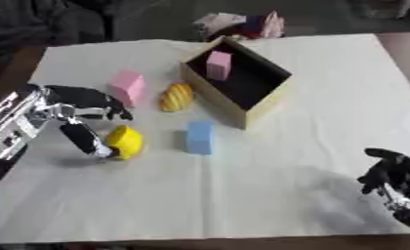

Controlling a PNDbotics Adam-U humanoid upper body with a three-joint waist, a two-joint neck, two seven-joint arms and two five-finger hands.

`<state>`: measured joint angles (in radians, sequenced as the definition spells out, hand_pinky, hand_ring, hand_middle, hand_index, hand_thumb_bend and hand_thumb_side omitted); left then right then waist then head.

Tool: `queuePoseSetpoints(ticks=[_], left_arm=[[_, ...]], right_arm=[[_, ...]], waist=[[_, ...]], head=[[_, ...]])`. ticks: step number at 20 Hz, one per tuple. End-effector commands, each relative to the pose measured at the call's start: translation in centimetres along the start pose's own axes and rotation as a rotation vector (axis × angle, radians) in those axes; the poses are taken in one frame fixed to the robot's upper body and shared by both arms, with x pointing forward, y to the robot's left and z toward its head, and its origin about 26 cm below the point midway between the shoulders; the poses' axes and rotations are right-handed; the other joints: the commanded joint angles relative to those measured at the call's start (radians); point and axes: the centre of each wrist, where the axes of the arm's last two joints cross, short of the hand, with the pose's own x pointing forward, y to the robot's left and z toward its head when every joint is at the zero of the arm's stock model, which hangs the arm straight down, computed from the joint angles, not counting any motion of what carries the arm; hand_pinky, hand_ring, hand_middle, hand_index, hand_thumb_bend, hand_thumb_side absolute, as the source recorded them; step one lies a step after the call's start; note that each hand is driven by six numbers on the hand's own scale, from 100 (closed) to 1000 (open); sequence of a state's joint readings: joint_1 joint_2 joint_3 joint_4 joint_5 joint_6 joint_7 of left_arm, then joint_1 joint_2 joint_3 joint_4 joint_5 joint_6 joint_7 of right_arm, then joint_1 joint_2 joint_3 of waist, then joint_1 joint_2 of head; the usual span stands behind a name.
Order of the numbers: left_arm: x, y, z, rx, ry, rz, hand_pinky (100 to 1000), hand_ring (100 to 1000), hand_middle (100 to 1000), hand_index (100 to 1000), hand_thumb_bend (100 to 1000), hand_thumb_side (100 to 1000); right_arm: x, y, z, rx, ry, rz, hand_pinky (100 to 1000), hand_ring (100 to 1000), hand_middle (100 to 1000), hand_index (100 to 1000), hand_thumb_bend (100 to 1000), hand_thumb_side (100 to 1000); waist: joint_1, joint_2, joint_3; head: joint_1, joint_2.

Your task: Pick up objects on the table and place them in the box.

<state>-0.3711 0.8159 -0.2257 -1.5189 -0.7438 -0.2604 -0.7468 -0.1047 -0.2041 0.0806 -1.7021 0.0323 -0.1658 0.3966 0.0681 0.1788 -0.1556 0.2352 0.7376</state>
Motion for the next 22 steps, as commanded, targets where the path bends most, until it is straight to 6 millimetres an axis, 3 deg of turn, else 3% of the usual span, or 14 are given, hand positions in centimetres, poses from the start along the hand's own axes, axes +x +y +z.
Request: queuePoseSetpoints(ticks=[1,3,6,7,8,15,18,22], left_arm=[[-0.5,0.2,0.4,-0.026,0.021,-0.021,743,694,744,875,405,457],[-0.5,0.2,0.5,-0.013,0.026,-0.020,688,632,685,833,345,433],[-0.5,0.0,0.4,0.006,0.032,-0.023,688,632,685,833,345,433],[-0.3,0.6,0.5,0.042,0.031,-0.019,522,456,476,662,100,388],[-0.2,1.7,0.9,0.097,0.033,-0.014,515,450,470,657,100,318],[0.9,7.7,4.6,0.431,0.002,-0.015,502,430,452,645,100,286],[1.4,9.8,4.1,0.518,-0.016,-0.030,521,443,464,658,100,285],[2.2,11.6,1.8,0.598,-0.040,-0.036,536,457,471,669,100,272]], right_arm=[[0.6,-0.4,-0.2,-0.004,-0.021,0.014,682,469,490,839,100,368],[0.6,-0.4,-0.2,-0.004,-0.020,0.015,682,469,490,839,100,368],[0.6,-0.4,-0.2,-0.004,-0.021,0.014,682,469,490,839,100,368],[0.5,-0.4,-0.1,-0.006,-0.018,0.013,682,469,490,839,100,367],[0.5,-0.4,-0.1,-0.009,-0.017,0.013,682,469,490,839,100,367],[0.5,-0.3,0.0,-0.001,-0.013,0.014,682,469,490,839,100,369],[0.4,-0.2,-0.1,0.010,-0.012,0.010,682,469,490,839,100,371],[0.4,0.2,-0.2,0.029,-0.016,0.000,682,469,490,839,100,374]], waist=[[-0.002,-0.011,0.001],[-0.002,-0.011,0.002],[-0.002,-0.011,0.001],[-0.003,-0.014,0.004],[-0.003,-0.015,0.007],[0.002,-0.020,0.003],[0.001,-0.024,-0.009],[-0.001,-0.028,-0.031]], head=[[-0.001,-0.009],[-0.001,-0.010],[-0.001,-0.010],[-0.004,-0.008],[-0.007,-0.008],[0.000,-0.007],[0.010,-0.005],[0.032,0.001]])
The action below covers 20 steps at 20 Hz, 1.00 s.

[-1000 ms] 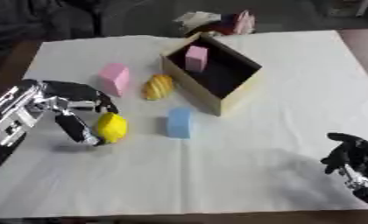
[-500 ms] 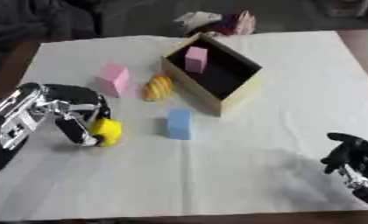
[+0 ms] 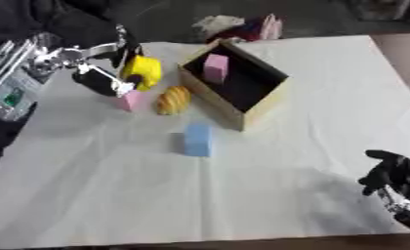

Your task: Pick up objects on the table and place them in the box.

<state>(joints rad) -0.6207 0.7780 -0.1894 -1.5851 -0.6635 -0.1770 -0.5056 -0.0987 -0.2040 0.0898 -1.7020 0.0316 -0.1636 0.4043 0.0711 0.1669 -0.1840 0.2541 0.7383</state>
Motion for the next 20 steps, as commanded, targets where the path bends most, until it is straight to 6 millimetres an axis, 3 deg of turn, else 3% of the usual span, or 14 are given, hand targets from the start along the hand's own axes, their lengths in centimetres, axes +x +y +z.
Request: queuePoseSetpoints(ticks=[1,8,10,15,20], left_arm=[[0.3,0.7,-1.8,0.066,-0.010,-0.008,547,463,476,675,100,270],[3.2,0.6,-9.3,0.150,-0.069,-0.029,601,508,528,728,112,277],[3.3,-0.6,-10.8,0.124,-0.079,-0.043,670,586,615,812,188,309],[3.5,-3.2,-12.3,0.014,-0.079,-0.092,729,670,718,877,297,350],[3.6,-3.9,-12.4,0.006,-0.090,-0.080,761,726,778,902,289,320]], right_arm=[[0.5,0.0,-0.3,0.018,-0.023,0.004,682,469,490,839,100,375],[0.8,0.3,-0.8,0.034,-0.040,-0.012,681,469,490,839,100,381],[0.8,0.4,-0.9,0.034,-0.043,-0.014,681,469,490,839,100,383],[0.9,0.4,-1.1,0.034,-0.049,-0.016,681,469,490,839,100,380],[0.9,0.3,-1.0,0.032,-0.047,-0.016,681,469,490,839,100,380]], waist=[[-0.005,-0.016,-0.008],[-0.009,-0.009,-0.026],[-0.009,-0.008,-0.028],[-0.009,-0.007,-0.031],[-0.011,-0.007,-0.029]], head=[[0.017,-0.001],[0.015,-0.006],[0.015,-0.006],[0.013,-0.008],[0.010,-0.010]])
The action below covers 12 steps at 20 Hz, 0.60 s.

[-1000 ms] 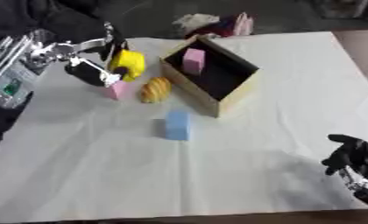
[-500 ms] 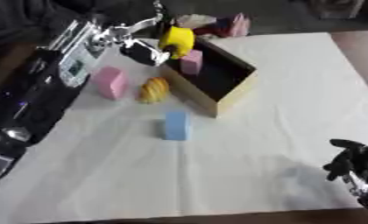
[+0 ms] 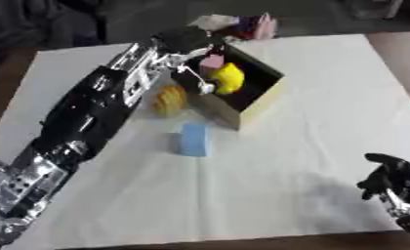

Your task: Pick up objects on the table and place them in the box.

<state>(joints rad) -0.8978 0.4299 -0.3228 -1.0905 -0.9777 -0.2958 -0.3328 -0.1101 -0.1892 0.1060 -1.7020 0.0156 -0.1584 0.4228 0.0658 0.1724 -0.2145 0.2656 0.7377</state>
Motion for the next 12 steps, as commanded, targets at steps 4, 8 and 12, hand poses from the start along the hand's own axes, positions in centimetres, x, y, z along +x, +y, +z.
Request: queuePoseSetpoints(ticks=[4,8,12], left_arm=[[0.0,2.0,0.8,0.083,-0.044,0.014,752,696,744,879,196,287],[0.4,3.3,2.6,0.068,-0.231,0.072,744,646,665,840,100,269],[0.1,4.2,4.9,-0.123,-0.314,0.035,758,692,714,866,198,364]], right_arm=[[0.6,-0.3,-0.3,0.002,-0.024,0.014,681,469,490,839,100,377],[0.7,-0.5,-0.2,-0.007,-0.022,0.019,681,469,490,839,100,377],[0.7,-0.6,-0.1,-0.010,-0.020,0.025,681,469,490,839,100,375]], waist=[[-0.006,-0.013,0.006],[-0.002,-0.014,0.010],[0.004,-0.014,0.012]], head=[[-0.005,-0.011],[-0.016,-0.014],[-0.026,-0.013]])
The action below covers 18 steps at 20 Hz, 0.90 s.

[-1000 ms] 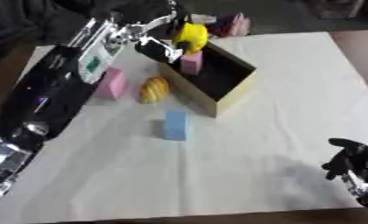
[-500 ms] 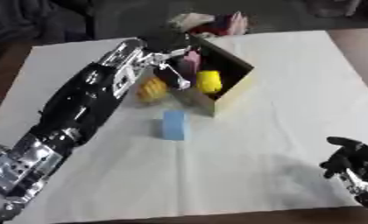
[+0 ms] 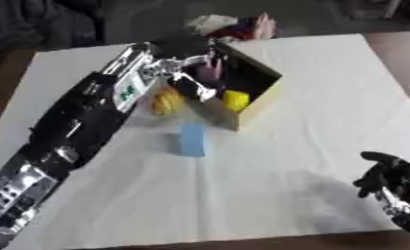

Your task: Pick up objects on the table and place them in the box.

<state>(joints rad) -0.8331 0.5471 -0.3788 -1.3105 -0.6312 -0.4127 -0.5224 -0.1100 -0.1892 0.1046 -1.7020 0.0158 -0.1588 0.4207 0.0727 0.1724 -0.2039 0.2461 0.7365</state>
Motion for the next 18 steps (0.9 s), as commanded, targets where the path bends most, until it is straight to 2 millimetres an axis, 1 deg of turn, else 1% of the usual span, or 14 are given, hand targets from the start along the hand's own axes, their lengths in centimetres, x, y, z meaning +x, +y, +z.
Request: queuePoseSetpoints(ticks=[1,2,3,5,6,7,9,10,11,13,15,17,18], left_arm=[[0.2,2.0,2.3,-0.149,-0.022,-0.057,765,707,731,874,244,453],[0.4,1.9,2.6,-0.208,-0.014,-0.072,772,719,743,881,284,580],[0.5,1.7,2.8,-0.259,-0.005,-0.085,785,739,762,891,338,731],[0.7,0.9,2.8,-0.342,0.025,-0.097,798,758,782,898,392,825],[0.7,0.4,2.6,-0.363,0.044,-0.099,806,772,800,906,411,854],[0.8,0.0,2.5,-0.371,0.061,-0.100,806,772,800,906,411,854],[0.8,-0.6,2.1,-0.365,0.094,-0.109,818,787,816,914,459,853],[0.9,-0.9,1.9,-0.360,0.109,-0.122,821,790,819,915,494,832],[1.0,-1.2,1.6,-0.356,0.123,-0.139,821,791,819,916,499,830],[1.1,-2.0,1.2,-0.368,0.146,-0.167,821,791,822,918,550,820],[1.0,-2.8,0.9,-0.390,0.156,-0.186,820,791,822,919,559,827],[0.9,-3.1,0.9,-0.397,0.157,-0.196,820,791,822,919,559,827],[0.9,-3.6,0.9,-0.419,0.154,-0.199,813,774,810,919,618,883]], right_arm=[[0.7,-0.6,-0.1,-0.007,-0.020,0.025,681,469,490,839,100,375],[0.7,-0.6,-0.1,-0.009,-0.019,0.027,681,469,490,839,100,375],[0.7,-0.6,-0.1,-0.010,-0.018,0.028,681,469,490,839,100,374],[0.7,-0.6,-0.1,-0.011,-0.019,0.029,681,469,490,839,100,373],[0.7,-0.6,-0.1,-0.010,-0.020,0.029,681,469,490,839,100,371],[0.7,-0.6,-0.1,-0.010,-0.021,0.029,681,469,490,839,100,371],[0.7,-0.6,-0.1,-0.012,-0.022,0.030,682,469,490,839,100,369],[0.7,-0.7,-0.1,-0.013,-0.022,0.030,681,469,490,839,100,368],[0.7,-0.7,-0.2,-0.014,-0.023,0.030,682,469,490,839,100,368],[0.7,-0.7,-0.2,-0.015,-0.024,0.030,682,469,490,839,100,368],[0.8,-0.7,-0.2,-0.016,-0.025,0.029,682,469,490,839,100,368],[0.8,-0.7,-0.2,-0.016,-0.025,0.029,682,469,490,839,100,368],[0.8,-0.7,-0.2,-0.016,-0.025,0.030,682,469,490,839,100,368]], waist=[[-0.002,-0.014,0.002],[-0.001,-0.014,0.002],[-0.001,-0.014,0.002],[-0.001,-0.014,0.002],[-0.002,-0.014,0.002],[-0.003,-0.014,0.002],[-0.005,-0.014,0.002],[-0.005,-0.014,0.002],[-0.006,-0.014,0.002],[-0.006,-0.013,0.002],[-0.006,-0.013,0.002],[-0.006,-0.013,0.002],[-0.006,-0.012,0.002]], head=[[-0.008,-0.013],[-0.009,-0.014],[-0.011,-0.015],[-0.013,-0.015],[-0.014,-0.016],[-0.015,-0.017],[-0.015,-0.019],[-0.014,-0.019],[-0.014,-0.019],[-0.015,-0.020],[-0.016,-0.019],[-0.016,-0.019],[-0.017,-0.020]])
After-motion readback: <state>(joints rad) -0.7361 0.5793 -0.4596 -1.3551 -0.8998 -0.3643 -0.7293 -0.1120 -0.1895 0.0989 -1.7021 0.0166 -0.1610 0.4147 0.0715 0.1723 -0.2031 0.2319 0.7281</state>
